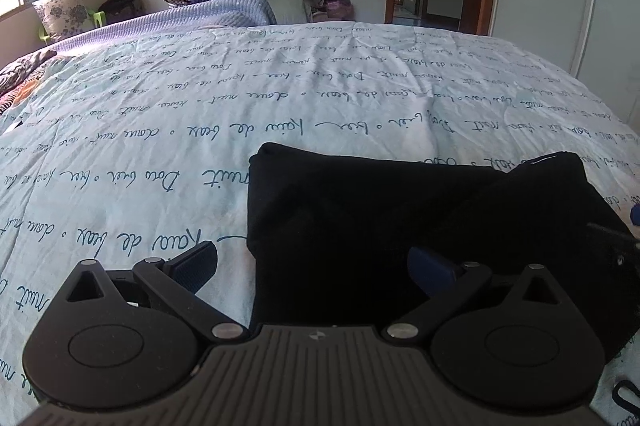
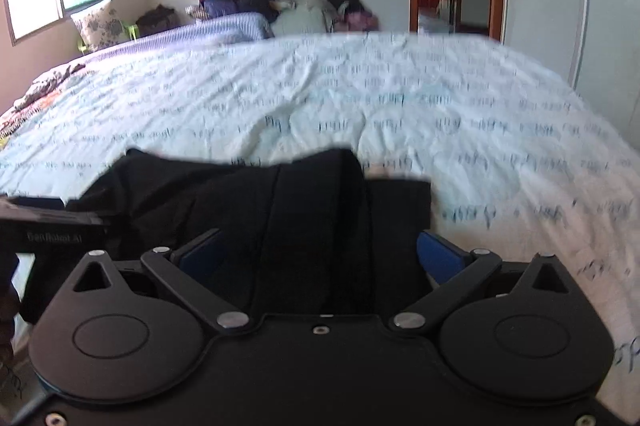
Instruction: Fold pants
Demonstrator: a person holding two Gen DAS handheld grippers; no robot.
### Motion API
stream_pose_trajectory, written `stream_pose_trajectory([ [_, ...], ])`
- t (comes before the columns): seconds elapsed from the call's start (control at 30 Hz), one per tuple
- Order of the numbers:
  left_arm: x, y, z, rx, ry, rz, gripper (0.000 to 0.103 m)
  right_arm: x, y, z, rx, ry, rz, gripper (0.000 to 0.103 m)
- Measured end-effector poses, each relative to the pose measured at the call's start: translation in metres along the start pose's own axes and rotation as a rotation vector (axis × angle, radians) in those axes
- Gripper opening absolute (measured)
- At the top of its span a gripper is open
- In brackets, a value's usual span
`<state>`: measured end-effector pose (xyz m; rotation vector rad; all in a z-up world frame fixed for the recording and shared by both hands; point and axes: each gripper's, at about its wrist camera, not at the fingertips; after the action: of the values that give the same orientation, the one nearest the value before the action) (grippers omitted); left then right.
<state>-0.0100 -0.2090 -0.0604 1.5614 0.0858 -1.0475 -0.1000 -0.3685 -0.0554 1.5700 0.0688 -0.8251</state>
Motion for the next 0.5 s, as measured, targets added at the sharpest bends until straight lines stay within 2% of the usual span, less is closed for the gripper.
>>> stream_pose_trajectory([
  [0.1, 0.009, -0.003, 0.008, 0.017, -0.001, -0.018, 0.103, 0.001, 0.005, -0.01, -0.048, -0.004, 0.01, 0.103],
  [0.23, 0.015, -0.007, 0.007, 0.002, -0.01, -0.012, 0.103, 0.026, -0.007, -0.021, -0.085, -0.003, -0.093, 0.103],
  [0.5, 0.01, -0.004, 0.012, 0.005, -0.02, -0.02, 0.103, 0.025, -0.01, -0.021, -0.052, 0.017, -0.103, 0.103],
])
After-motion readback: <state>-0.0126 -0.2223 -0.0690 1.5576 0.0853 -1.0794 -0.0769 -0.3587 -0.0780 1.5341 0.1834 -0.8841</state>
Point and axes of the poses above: each gripper's, at about its wrist camera, not at the fingertips, and x roughly the way its jaws point, z to its right, y to its top, and after that the axes turned 12 degrees about -y, right-handed
